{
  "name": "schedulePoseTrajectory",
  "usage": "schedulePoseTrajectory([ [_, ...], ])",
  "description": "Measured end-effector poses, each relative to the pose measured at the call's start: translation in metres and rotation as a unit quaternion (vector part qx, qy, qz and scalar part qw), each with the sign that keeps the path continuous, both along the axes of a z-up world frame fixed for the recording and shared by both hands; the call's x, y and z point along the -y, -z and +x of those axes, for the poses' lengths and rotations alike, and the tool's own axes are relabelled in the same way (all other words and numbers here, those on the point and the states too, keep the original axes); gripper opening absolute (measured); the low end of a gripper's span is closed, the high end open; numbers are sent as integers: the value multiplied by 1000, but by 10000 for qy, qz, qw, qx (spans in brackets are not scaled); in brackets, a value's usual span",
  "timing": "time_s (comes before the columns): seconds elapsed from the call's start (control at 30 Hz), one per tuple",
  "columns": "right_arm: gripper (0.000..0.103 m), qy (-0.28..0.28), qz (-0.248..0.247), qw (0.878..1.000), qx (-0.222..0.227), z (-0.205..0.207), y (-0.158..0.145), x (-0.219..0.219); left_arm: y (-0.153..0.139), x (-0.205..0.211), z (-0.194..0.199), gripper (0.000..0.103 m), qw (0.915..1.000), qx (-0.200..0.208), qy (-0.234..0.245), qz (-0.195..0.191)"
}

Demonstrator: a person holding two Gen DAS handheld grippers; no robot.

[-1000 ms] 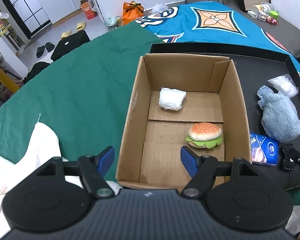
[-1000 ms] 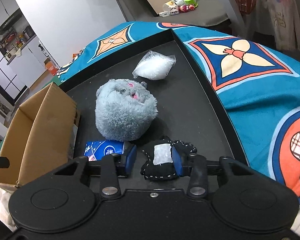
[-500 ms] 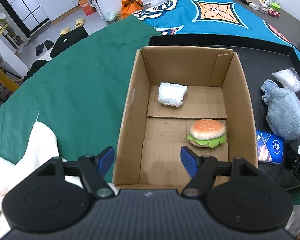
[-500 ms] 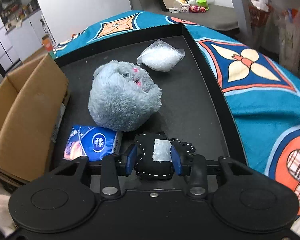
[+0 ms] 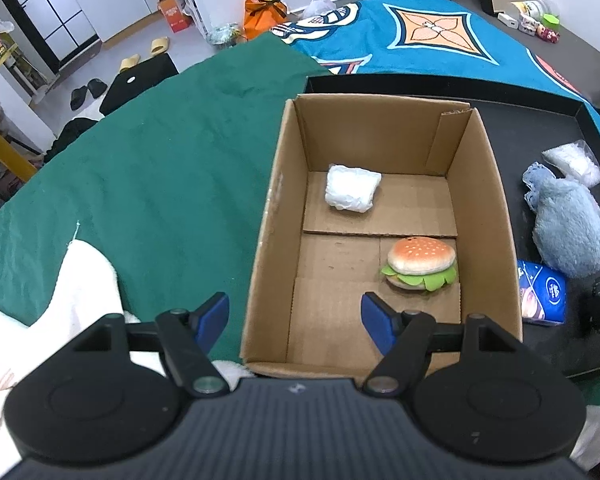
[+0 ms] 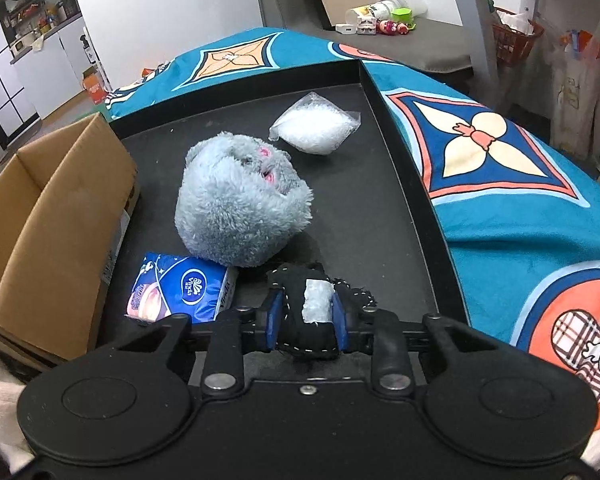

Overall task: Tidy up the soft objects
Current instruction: 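Carry the fabric pouch with the right gripper into the box and release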

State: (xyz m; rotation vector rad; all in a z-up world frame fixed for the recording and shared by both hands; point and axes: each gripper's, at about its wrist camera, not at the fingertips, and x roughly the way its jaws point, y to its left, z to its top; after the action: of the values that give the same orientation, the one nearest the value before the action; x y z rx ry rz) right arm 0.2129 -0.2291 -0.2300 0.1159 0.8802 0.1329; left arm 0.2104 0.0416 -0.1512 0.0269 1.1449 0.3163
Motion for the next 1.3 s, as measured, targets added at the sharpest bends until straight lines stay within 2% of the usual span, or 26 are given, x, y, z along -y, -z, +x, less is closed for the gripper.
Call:
schedulePoseTrajectory([
  [0.47, 26, -78, -33, 9990, 435, -7, -42, -10, -8, -14, -11, 67, 9993, 313, -65, -208],
  [0.7, 26, -117, -76, 9982, 590, -8, -61, -20, -8, -21, -15, 56, 9984, 402, -61, -401],
  [0.9, 26, -134, 98, 9971, 740, -9, -80, -31, -8, -29, -17, 46, 9968, 481, -119, -620],
  [1.03, 26, -193, 88, 9962, 849, -8, -90, -43, -8, -33, -18, 44, 9956, 541, -161, -743],
  [1.17, 26, -391, 86, 9947, 951, -7, -97, -59, -7, -36, -20, 43, 9950, 589, -159, -790],
  [1.3, 26, -592, 98, 9927, 1049, -7, -102, -75, -4, -44, -21, 35, 9932, 586, -239, -975],
])
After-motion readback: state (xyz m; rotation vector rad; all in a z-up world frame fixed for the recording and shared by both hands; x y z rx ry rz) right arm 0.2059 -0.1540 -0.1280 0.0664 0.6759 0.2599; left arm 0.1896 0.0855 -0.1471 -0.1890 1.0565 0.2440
